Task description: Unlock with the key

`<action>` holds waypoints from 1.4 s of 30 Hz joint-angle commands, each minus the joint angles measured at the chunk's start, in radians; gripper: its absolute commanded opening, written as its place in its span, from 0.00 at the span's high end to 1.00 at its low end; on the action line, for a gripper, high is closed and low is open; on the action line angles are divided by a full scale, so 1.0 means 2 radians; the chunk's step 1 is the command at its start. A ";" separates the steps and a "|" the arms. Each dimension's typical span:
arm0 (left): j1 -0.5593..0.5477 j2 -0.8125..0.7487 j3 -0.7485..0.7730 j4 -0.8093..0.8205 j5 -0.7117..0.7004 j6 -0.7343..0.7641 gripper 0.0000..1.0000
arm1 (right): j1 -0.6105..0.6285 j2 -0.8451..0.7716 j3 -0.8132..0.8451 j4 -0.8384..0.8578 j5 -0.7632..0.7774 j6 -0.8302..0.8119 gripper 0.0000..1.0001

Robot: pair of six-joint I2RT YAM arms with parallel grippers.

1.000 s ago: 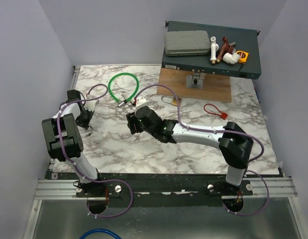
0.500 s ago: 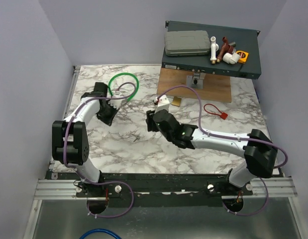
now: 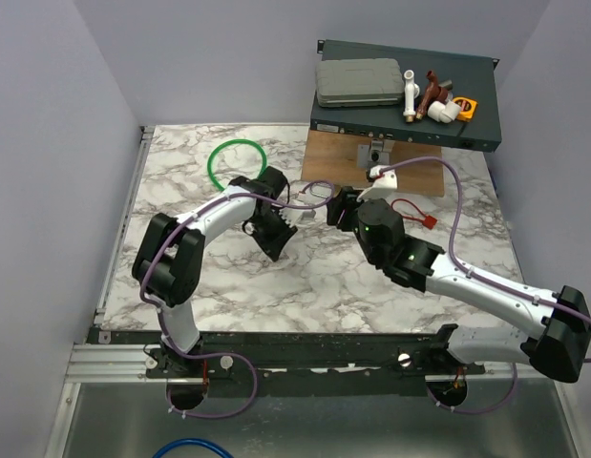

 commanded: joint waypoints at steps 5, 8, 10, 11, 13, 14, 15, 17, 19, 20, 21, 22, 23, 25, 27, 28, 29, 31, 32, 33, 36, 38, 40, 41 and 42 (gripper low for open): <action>0.007 -0.027 0.002 -0.046 0.020 0.007 0.12 | -0.007 -0.015 -0.017 -0.015 0.019 0.009 0.40; 0.053 -0.071 -0.019 -0.071 0.017 0.033 0.01 | -0.007 -0.018 -0.021 -0.005 0.009 0.003 0.38; 0.107 -0.098 -0.024 -0.090 0.011 0.055 0.01 | -0.009 -0.019 -0.024 -0.002 0.003 0.002 0.38; 0.140 -0.106 -0.027 -0.096 0.000 0.070 0.01 | -0.009 -0.019 -0.026 0.001 -0.001 0.000 0.37; 0.203 -0.118 -0.033 -0.100 -0.025 0.096 0.01 | -0.009 -0.020 -0.031 0.009 -0.006 0.000 0.37; 0.229 -0.119 -0.037 -0.098 -0.038 0.109 0.01 | -0.009 -0.020 -0.034 0.013 -0.008 0.001 0.37; 0.256 -0.119 -0.044 -0.088 -0.060 0.120 0.02 | -0.009 -0.021 -0.037 0.018 -0.010 0.001 0.37; 0.299 -0.114 -0.065 -0.068 -0.086 0.139 0.02 | -0.009 -0.022 -0.044 0.027 -0.014 0.002 0.37; 0.329 -0.107 -0.083 -0.042 -0.099 0.149 0.02 | -0.009 -0.023 -0.048 0.031 -0.019 0.002 0.36; 0.342 -0.103 -0.090 -0.027 -0.101 0.152 0.02 | -0.009 -0.024 -0.049 0.033 -0.021 0.001 0.36; 0.354 -0.099 -0.096 -0.016 -0.103 0.154 0.02 | -0.009 -0.024 -0.050 0.034 -0.023 0.000 0.36; 0.366 -0.095 -0.100 -0.006 -0.102 0.160 0.02 | -0.009 -0.025 -0.050 0.034 -0.025 -0.002 0.36; 0.378 -0.090 -0.101 -0.002 -0.097 0.168 0.02 | -0.009 -0.027 -0.052 0.035 -0.028 -0.005 0.35; 0.402 -0.073 -0.082 -0.019 -0.073 0.176 0.02 | -0.009 -0.034 -0.058 0.039 -0.035 -0.008 0.35; 0.414 -0.057 -0.060 -0.022 -0.078 0.169 0.04 | -0.009 -0.043 -0.065 0.044 -0.037 -0.013 0.35; 0.416 -0.054 -0.057 -0.017 -0.087 0.168 0.04 | -0.009 -0.045 -0.068 0.046 -0.036 -0.016 0.34; 0.416 -0.054 -0.058 -0.005 -0.096 0.169 0.04 | -0.009 -0.048 -0.069 0.047 -0.036 -0.019 0.34; 0.416 -0.054 -0.064 0.011 -0.102 0.171 0.05 | -0.009 -0.048 -0.069 0.047 -0.034 -0.025 0.34; 0.415 -0.051 -0.064 0.014 -0.107 0.170 0.07 | -0.009 -0.049 -0.070 0.047 -0.034 -0.026 0.34; 0.414 -0.046 -0.063 0.014 -0.108 0.167 0.10 | -0.009 -0.048 -0.070 0.049 -0.034 -0.027 0.34; 0.412 -0.038 -0.073 0.023 -0.114 0.161 0.20 | -0.009 -0.048 -0.073 0.053 -0.033 -0.031 0.34; 0.406 -0.040 -0.092 0.043 -0.129 0.160 0.24 | -0.010 -0.048 -0.075 0.055 -0.032 -0.034 0.35; 0.401 -0.046 -0.112 0.064 -0.143 0.162 0.26 | -0.010 -0.049 -0.076 0.057 -0.032 -0.035 0.35; 0.400 -0.049 -0.120 0.075 -0.149 0.162 0.28 | -0.010 -0.049 -0.077 0.057 -0.031 -0.036 0.35; 0.399 -0.051 -0.128 0.087 -0.154 0.163 0.29 | -0.010 -0.051 -0.078 0.059 -0.031 -0.036 0.35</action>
